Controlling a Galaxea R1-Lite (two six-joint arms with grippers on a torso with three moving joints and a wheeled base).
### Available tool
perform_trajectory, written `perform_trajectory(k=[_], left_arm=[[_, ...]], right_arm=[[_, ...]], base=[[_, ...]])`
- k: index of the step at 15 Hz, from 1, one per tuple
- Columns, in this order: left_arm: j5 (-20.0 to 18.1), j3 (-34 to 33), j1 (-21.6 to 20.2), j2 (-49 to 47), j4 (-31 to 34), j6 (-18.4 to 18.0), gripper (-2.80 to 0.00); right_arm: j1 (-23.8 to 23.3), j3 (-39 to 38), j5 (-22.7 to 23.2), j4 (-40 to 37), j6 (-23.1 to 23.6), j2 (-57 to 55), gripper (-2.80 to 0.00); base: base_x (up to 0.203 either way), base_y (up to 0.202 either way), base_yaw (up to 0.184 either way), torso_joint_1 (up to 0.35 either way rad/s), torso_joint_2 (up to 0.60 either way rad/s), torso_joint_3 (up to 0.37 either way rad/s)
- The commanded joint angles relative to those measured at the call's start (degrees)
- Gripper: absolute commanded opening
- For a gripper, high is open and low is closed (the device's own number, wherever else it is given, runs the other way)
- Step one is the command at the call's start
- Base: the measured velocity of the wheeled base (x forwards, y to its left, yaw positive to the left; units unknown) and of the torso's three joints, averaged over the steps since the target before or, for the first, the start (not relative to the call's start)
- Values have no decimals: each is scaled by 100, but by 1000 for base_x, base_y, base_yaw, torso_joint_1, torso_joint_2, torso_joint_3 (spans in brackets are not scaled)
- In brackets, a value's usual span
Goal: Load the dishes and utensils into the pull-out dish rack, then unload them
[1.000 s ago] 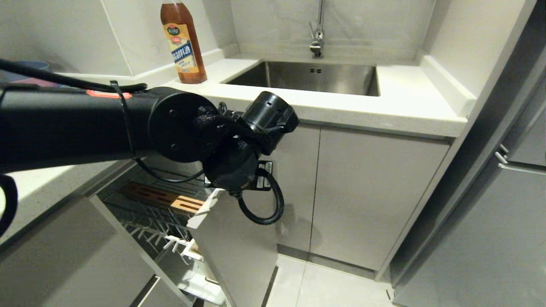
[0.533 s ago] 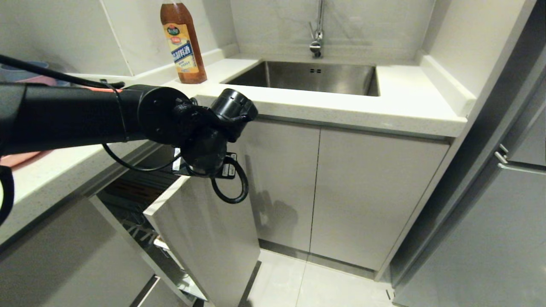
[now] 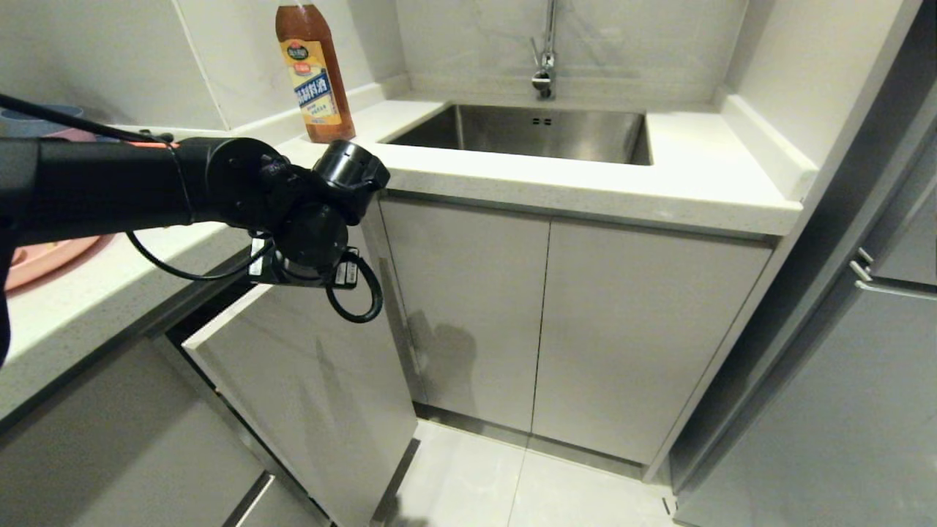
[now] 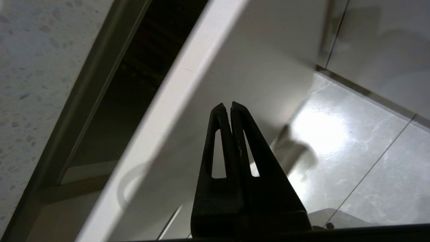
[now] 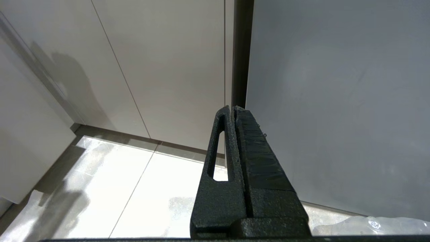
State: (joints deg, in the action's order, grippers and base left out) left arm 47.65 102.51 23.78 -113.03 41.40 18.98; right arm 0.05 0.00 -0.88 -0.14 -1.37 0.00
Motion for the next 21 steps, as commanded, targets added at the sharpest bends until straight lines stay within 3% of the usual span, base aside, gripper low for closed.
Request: perform_trajectory(k=[1, 6, 9, 11, 16, 18, 19, 21], left_arm=[[20, 42, 6, 35, 17, 26, -280], [-42, -74, 380, 207, 14, 72, -280], [-388, -195, 634, 644, -65, 76, -280], [-961, -302, 721, 1221, -249, 46, -280], [-3058, -725, 649, 3263, -610, -42, -280], [-3554, -1095, 343, 4159, -901, -332, -280], [-3796, -1271, -37, 4601, -997, -510, -280], [-4309, -1555, -1176, 5316, -1092, -904, -280]], right_arm=[[3, -9, 0, -2, -1, -1, -280], [1, -16, 0, -4, -1, 0, -280], [-4, -16, 0, -4, 3, 0, -280], [-3, -16, 0, -4, -4, 0, -280], [4, -12, 0, -4, -3, 0, -280], [4, -17, 0, -3, -4, 0, -280], [-3, -16, 0, -3, -4, -1, -280], [-3, -9, 0, -3, -3, 0, -280]], base=[[0, 0, 0, 0, 0, 0], [0, 0, 0, 0, 0, 0], [0, 0, 0, 0, 0, 0], [0, 0, 0, 0, 0, 0], [0, 0, 0, 0, 0, 0], [0, 0, 0, 0, 0, 0], [0, 0, 0, 0, 0, 0], [0, 0, 0, 0, 0, 0]])
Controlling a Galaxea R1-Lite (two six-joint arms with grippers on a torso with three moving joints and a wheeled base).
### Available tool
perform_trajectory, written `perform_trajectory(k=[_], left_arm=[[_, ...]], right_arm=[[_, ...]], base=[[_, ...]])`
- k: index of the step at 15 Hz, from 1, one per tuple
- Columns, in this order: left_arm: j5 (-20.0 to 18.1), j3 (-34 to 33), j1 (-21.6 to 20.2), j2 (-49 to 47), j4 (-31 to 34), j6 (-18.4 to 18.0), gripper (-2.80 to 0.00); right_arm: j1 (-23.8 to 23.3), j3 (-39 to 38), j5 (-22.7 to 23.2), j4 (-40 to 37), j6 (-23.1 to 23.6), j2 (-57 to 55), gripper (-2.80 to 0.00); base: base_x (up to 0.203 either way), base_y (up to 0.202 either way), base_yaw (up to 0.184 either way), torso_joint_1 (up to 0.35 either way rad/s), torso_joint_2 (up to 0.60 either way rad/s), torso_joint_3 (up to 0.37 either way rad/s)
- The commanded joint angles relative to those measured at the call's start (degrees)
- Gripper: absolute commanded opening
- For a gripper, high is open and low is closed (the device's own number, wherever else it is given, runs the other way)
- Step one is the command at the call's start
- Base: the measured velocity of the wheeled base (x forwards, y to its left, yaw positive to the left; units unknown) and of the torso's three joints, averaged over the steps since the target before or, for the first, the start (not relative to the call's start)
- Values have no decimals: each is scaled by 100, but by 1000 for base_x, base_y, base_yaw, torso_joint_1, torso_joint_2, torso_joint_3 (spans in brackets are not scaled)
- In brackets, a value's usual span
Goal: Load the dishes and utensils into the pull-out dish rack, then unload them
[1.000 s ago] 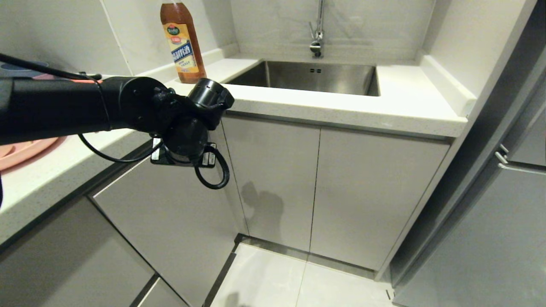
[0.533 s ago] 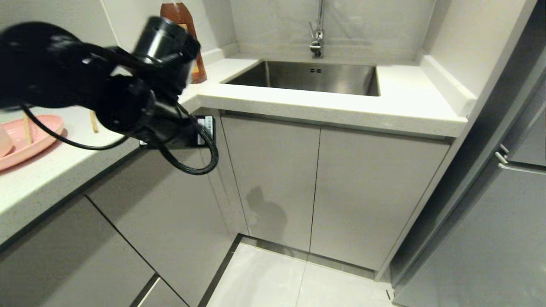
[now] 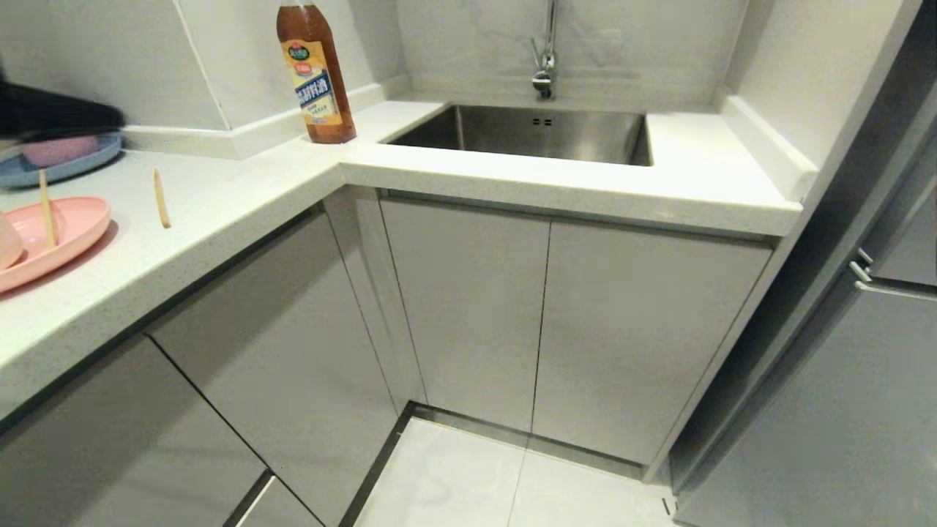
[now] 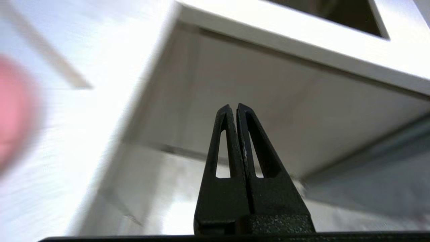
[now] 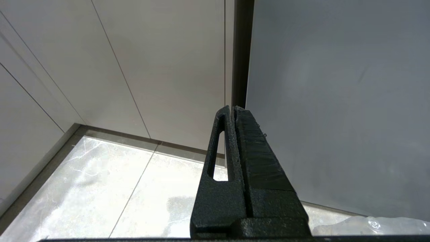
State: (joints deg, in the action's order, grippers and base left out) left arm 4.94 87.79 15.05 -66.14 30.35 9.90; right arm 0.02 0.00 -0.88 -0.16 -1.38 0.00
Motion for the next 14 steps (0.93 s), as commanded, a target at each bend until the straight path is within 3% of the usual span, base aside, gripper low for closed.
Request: perform_trajectory(k=[1, 3, 8, 14], left_arm=[[-216, -310, -708, 1116, -13, -219, -280], [-364, -960, -1098, 2021, -48, -537, -280], [-453, -3333, -1375, 4494, -620, -1199, -280], [-506, -6213, -1512, 6492, -986, -1384, -280]], right_arm=[[2, -16, 0, 3, 2, -1, -280], [5, -10, 0, -1, -3, 0, -280], [3, -14, 0, -1, -3, -5, -280], [-2, -14, 0, -1, 0, 0, -280]], base=[[0, 0, 0, 0, 0, 0], [0, 0, 0, 0, 0, 0], [0, 0, 0, 0, 0, 0], [0, 0, 0, 0, 0, 0]])
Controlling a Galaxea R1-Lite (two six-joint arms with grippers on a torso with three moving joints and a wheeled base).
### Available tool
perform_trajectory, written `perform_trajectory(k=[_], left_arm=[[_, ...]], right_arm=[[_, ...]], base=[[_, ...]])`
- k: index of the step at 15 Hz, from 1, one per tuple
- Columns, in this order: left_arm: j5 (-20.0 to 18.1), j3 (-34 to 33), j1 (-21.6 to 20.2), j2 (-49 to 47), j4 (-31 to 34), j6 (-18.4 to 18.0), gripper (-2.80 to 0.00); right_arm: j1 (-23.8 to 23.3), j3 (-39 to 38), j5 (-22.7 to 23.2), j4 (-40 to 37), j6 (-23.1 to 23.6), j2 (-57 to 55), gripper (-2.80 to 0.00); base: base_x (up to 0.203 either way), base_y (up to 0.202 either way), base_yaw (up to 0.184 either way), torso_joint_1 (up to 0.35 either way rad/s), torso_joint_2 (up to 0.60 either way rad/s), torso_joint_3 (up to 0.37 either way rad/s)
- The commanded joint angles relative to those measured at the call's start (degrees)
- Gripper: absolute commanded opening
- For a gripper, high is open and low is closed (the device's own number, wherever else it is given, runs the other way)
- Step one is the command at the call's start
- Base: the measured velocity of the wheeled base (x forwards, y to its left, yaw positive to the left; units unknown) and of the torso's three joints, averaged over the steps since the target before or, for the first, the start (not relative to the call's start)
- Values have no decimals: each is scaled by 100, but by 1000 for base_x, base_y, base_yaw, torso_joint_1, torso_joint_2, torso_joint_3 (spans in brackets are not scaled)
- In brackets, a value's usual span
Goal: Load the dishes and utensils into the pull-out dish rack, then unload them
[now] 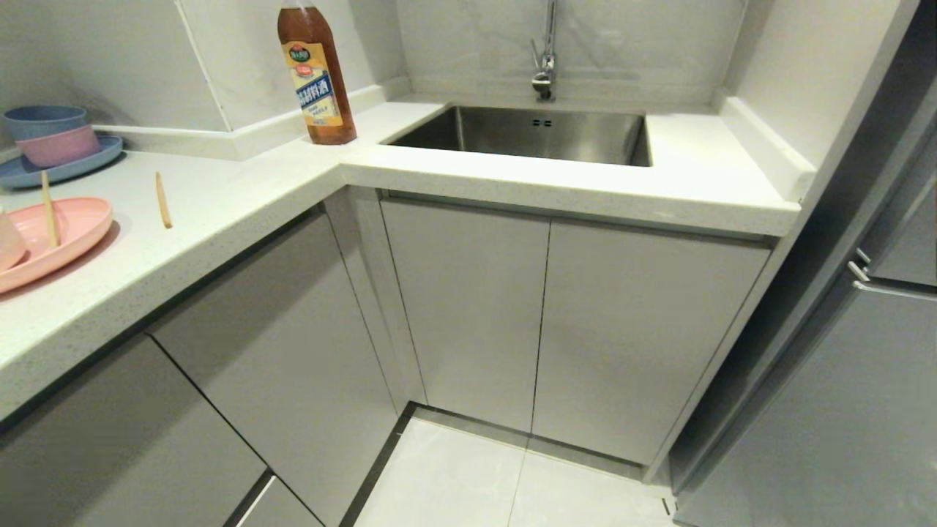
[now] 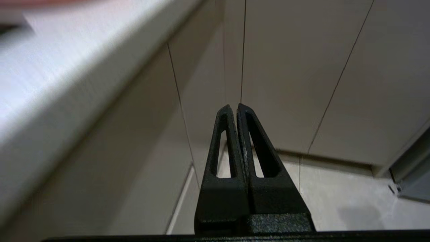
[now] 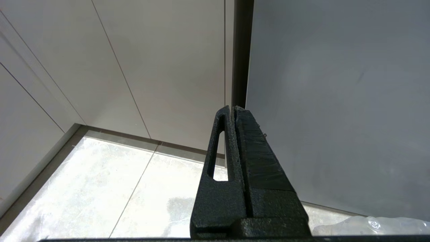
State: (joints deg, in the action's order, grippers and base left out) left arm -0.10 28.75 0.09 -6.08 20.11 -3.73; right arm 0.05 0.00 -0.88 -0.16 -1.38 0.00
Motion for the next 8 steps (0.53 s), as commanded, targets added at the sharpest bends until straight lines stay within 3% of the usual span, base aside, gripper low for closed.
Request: perform_trajectory(k=[1, 5, 8], left_arm=[[0, -742, -21, 542, -165, 91, -280], [29, -2698, -25, 604, -2149, -49, -280], [2, -2840, -26, 608, -1918, 224, -280]], right_arm=[[-4, -17, 0, -2, -2, 0, -280], [1, -16, 0, 0, -2, 0, -280], [-1, -14, 0, -2, -2, -1, -280]], base=[[0, 0, 0, 0, 0, 0], [0, 0, 0, 0, 0, 0], [0, 0, 0, 0, 0, 0]])
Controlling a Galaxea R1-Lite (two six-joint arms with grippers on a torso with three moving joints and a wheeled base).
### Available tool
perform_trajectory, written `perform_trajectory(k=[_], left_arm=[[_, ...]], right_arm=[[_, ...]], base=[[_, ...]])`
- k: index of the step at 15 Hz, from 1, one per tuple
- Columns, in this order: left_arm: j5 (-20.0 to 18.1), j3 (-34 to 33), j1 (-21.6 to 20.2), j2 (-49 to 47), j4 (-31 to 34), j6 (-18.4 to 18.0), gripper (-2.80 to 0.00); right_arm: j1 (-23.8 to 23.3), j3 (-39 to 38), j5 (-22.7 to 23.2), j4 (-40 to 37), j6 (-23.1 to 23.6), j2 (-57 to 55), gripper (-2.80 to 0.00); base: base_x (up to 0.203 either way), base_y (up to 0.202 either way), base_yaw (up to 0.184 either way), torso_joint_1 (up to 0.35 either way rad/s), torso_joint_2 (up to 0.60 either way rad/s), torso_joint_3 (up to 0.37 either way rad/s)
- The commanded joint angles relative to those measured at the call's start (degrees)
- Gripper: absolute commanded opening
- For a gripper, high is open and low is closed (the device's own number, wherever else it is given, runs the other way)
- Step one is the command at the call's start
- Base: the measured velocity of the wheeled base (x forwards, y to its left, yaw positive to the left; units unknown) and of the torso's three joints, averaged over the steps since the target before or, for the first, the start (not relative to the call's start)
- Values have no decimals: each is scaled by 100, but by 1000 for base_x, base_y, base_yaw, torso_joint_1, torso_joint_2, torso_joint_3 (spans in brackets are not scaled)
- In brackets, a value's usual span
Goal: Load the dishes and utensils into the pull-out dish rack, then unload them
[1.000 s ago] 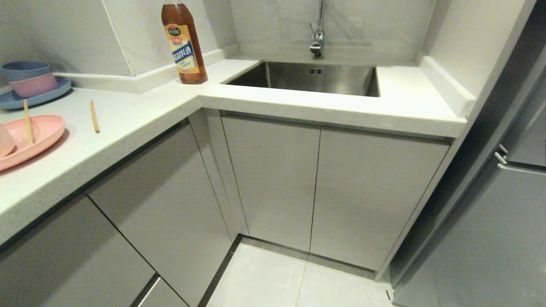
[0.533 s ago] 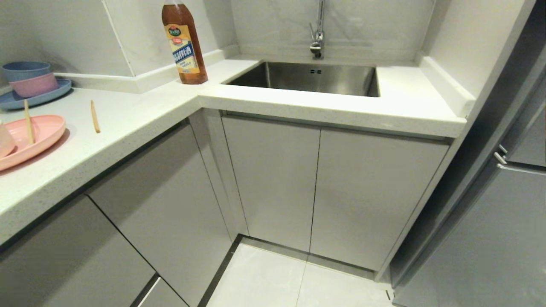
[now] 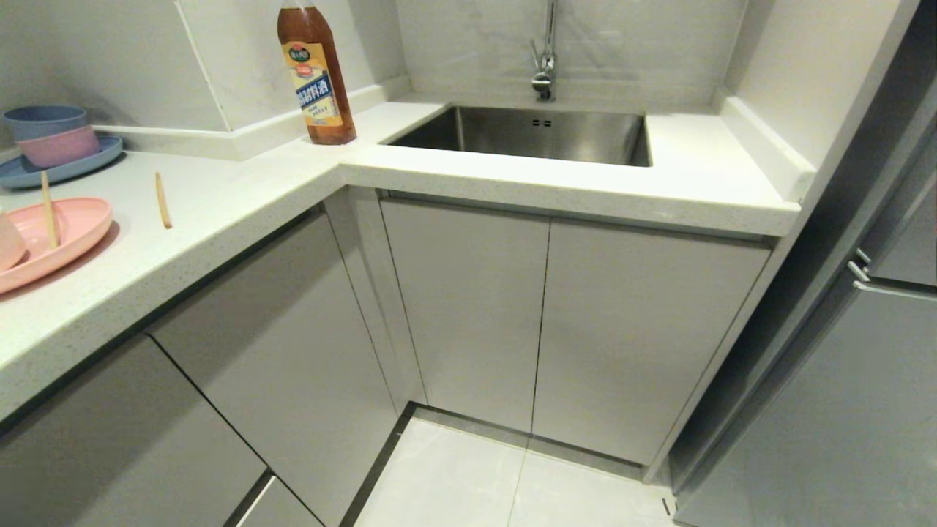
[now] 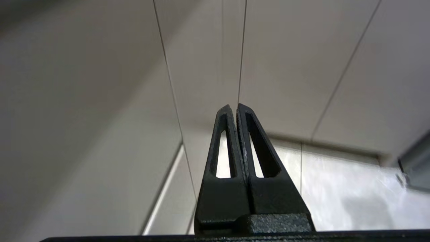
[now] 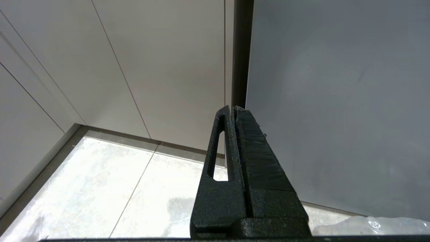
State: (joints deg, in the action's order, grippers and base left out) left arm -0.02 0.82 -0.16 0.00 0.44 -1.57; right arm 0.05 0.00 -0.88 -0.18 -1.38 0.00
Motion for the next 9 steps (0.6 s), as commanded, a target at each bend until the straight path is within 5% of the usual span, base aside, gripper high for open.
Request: perform_trajectory(k=[1, 9], left_arm=[[-6, -56, -2, 0, 35, 7, -280], [11, -82, -2, 0, -35, 42, -280]], right_arm=[[-4, -10, 0, 1, -1, 0, -280], [1, -14, 0, 4, -1, 0, -280]], base=[[0, 0, 0, 0, 0, 0], [0, 0, 0, 0, 0, 0]])
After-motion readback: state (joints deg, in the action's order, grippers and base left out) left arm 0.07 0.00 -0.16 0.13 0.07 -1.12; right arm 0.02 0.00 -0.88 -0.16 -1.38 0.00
